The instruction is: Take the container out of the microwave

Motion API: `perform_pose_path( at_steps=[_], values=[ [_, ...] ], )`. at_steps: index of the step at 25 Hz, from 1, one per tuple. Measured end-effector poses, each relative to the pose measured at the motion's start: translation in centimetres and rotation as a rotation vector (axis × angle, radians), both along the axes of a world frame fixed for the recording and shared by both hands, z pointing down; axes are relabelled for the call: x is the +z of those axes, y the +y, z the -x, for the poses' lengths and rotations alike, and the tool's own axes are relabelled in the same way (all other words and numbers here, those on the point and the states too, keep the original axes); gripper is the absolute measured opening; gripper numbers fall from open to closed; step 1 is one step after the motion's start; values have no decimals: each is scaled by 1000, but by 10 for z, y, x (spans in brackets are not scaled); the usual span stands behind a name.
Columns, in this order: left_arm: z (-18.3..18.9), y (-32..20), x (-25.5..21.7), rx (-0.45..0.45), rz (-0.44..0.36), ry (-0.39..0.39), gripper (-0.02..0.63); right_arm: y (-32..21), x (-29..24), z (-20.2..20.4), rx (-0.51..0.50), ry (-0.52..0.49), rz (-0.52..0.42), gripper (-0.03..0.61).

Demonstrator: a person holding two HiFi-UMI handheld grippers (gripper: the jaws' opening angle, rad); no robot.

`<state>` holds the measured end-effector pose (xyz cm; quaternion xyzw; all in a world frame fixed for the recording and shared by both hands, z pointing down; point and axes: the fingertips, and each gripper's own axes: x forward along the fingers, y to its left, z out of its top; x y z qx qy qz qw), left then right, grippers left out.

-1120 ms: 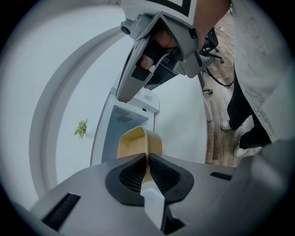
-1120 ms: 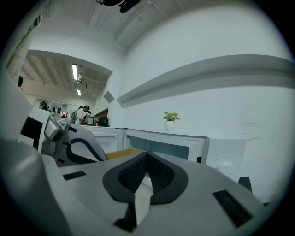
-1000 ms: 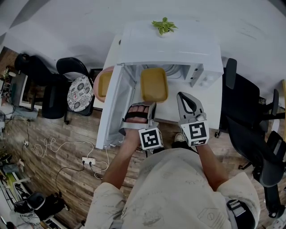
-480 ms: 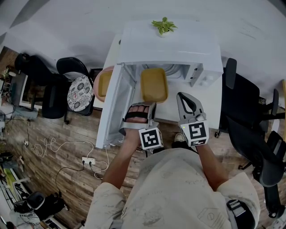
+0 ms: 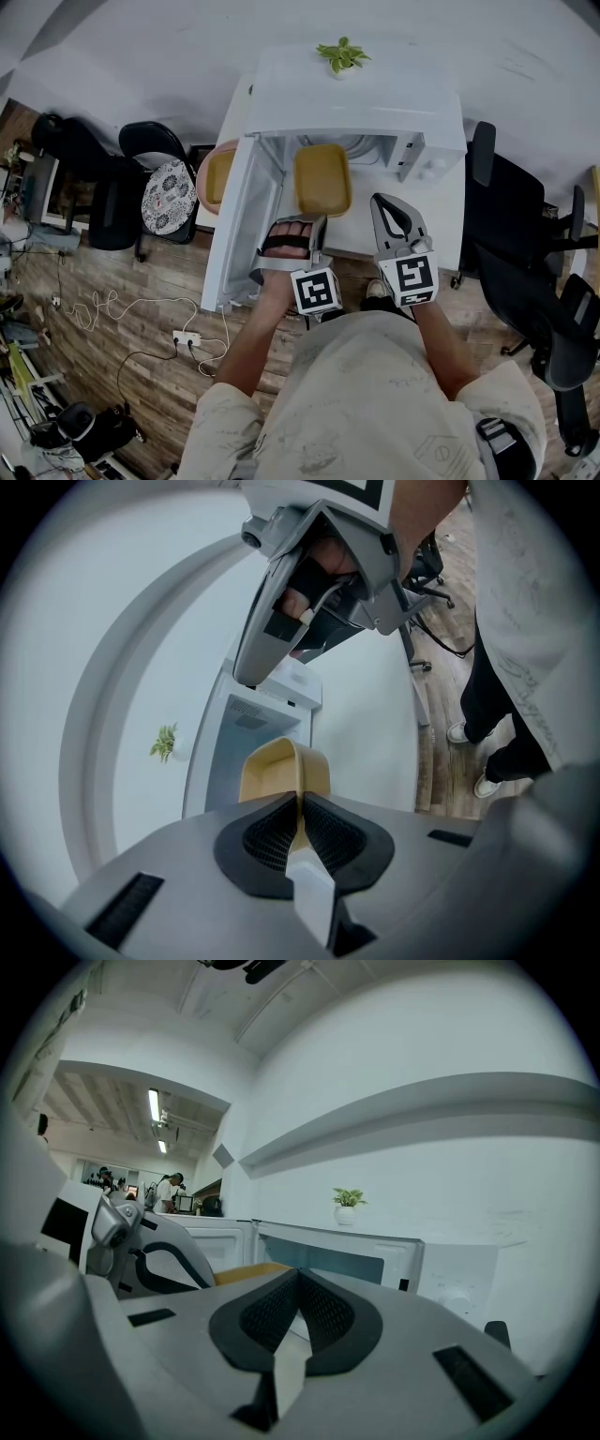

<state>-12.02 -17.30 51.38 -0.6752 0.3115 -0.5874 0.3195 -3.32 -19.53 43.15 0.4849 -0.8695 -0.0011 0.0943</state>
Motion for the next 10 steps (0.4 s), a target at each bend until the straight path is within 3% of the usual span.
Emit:
perform_pose_path(
  at_steps=[10],
  values=[
    [0, -1, -6, 6, -5, -17, 29, 1, 2, 1, -6, 9, 4, 14]
  ],
)
